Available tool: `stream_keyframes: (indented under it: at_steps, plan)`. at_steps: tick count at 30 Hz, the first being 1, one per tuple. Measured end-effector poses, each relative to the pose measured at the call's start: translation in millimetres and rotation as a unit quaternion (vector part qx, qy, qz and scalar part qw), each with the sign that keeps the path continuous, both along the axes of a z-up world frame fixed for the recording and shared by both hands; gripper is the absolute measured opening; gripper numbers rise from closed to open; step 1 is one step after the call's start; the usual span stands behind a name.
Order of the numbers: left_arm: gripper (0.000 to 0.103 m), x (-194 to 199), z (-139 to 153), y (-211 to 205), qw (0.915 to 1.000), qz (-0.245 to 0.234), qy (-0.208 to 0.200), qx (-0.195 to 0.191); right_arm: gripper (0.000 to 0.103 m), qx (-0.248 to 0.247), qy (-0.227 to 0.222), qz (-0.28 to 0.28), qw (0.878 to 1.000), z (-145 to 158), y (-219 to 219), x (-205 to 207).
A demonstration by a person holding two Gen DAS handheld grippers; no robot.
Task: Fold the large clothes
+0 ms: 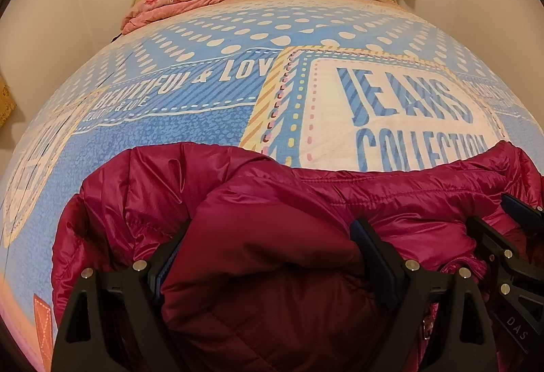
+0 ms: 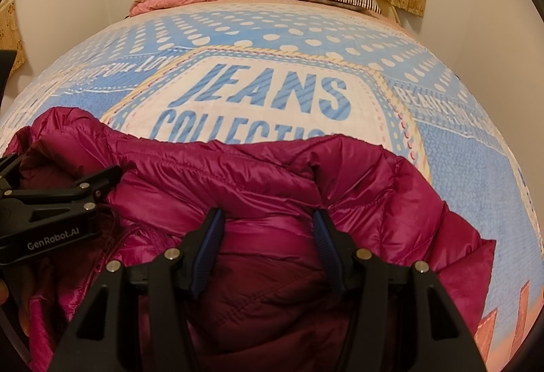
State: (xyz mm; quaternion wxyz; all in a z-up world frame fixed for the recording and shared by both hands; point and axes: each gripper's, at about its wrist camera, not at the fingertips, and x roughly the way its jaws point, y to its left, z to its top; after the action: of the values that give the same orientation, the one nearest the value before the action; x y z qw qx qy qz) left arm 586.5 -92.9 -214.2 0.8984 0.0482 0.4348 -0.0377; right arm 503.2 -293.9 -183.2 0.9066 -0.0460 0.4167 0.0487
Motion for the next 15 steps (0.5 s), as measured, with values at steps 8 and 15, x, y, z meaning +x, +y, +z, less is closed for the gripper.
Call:
stream_keyframes:
  at_steps: [8, 15]
  plan:
    - [0.091, 0.1, 0.0, 0.2, 1.0, 0.0, 0.0, 0.001, 0.058, -0.002, 0.0, 0.0, 1.0, 0.0, 0.5, 0.1]
    - [0.091, 1.4, 1.3, -1.4, 1.0, 0.002, 0.002, -0.002, 0.058, -0.005, -0.001, 0.0, 1.0, 0.5, 1.5, 0.0]
